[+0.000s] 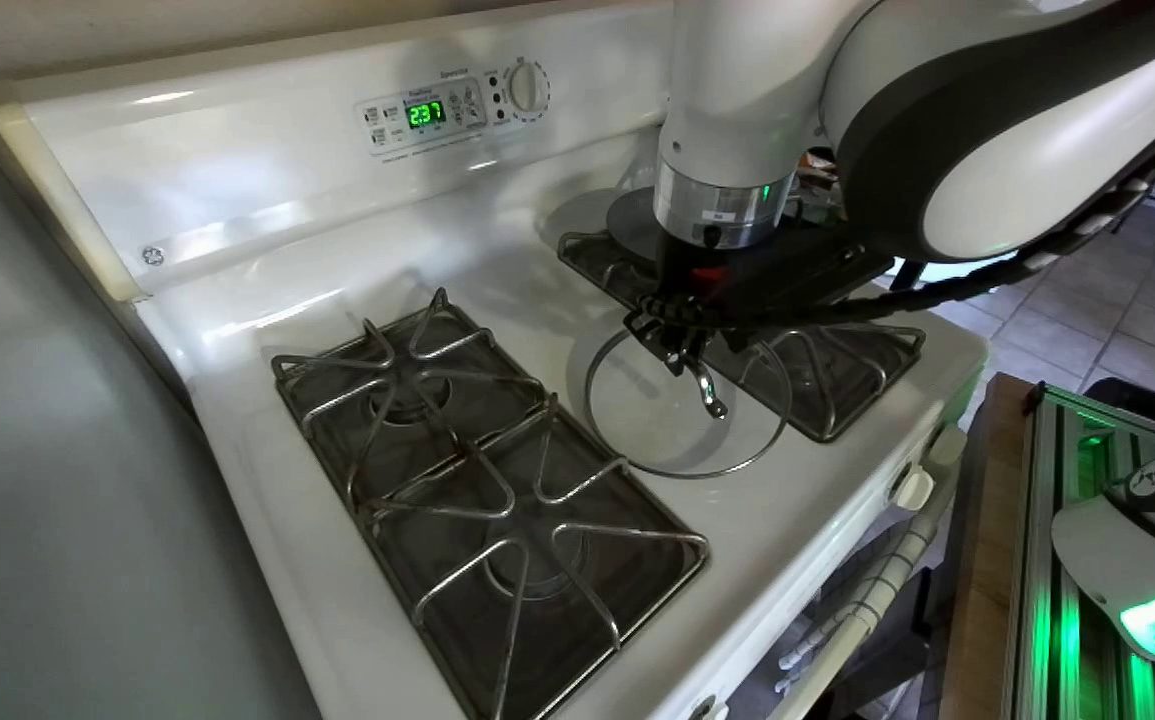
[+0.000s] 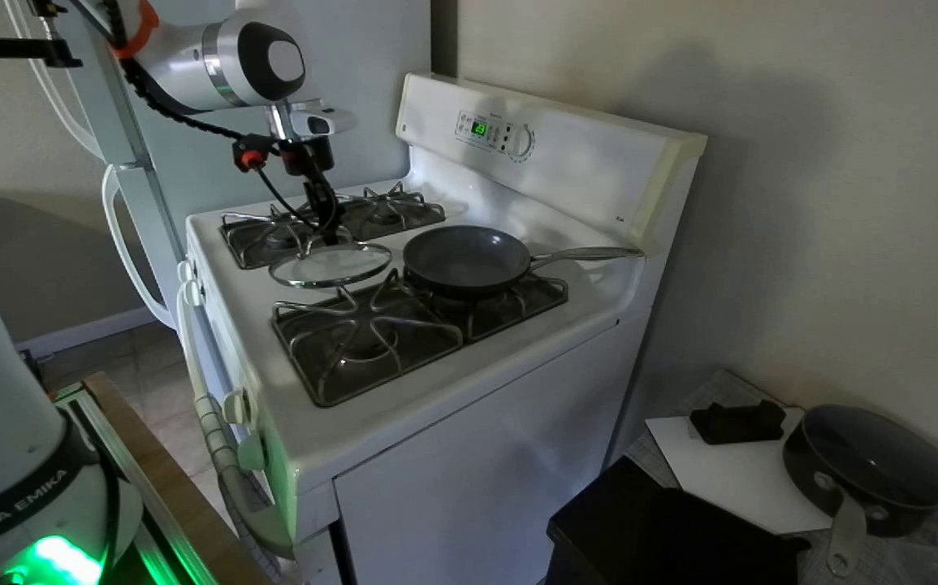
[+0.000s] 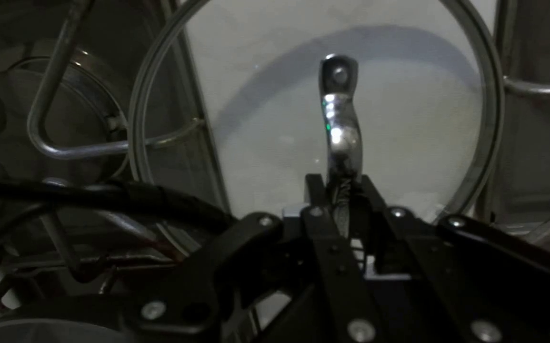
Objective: Put the glass lid on the pan
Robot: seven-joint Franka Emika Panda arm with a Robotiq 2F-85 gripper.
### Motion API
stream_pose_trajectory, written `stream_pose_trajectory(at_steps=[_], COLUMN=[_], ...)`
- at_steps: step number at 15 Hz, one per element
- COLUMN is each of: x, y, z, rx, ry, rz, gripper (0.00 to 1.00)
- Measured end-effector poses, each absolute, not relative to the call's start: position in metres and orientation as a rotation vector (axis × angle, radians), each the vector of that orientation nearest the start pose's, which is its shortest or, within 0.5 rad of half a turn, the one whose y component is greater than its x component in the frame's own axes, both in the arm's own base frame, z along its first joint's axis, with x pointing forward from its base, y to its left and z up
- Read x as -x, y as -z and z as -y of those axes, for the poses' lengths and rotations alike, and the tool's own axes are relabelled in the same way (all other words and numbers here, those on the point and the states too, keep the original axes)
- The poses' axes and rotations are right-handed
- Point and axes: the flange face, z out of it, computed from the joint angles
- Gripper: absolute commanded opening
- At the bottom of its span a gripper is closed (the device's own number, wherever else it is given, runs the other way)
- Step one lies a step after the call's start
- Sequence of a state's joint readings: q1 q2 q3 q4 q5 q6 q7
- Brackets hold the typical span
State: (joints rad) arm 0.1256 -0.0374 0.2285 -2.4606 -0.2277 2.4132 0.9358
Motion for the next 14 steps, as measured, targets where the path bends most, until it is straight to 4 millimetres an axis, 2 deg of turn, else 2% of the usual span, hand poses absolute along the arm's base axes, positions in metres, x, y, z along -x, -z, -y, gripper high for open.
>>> stream_pose_trajectory(at_steps=[3, 6, 14], x=[-0.443, -0.444, -0.445], y=[-0.312, -0.325, -0.381], z=[-0.163, -0.162, -0.151], rx=[3.199, 3.179, 3.077], ry=[0.148, 0.177, 0.299], rz=[-0.664, -0.670, -0.712], gripper=[0.03, 0.03, 0.03])
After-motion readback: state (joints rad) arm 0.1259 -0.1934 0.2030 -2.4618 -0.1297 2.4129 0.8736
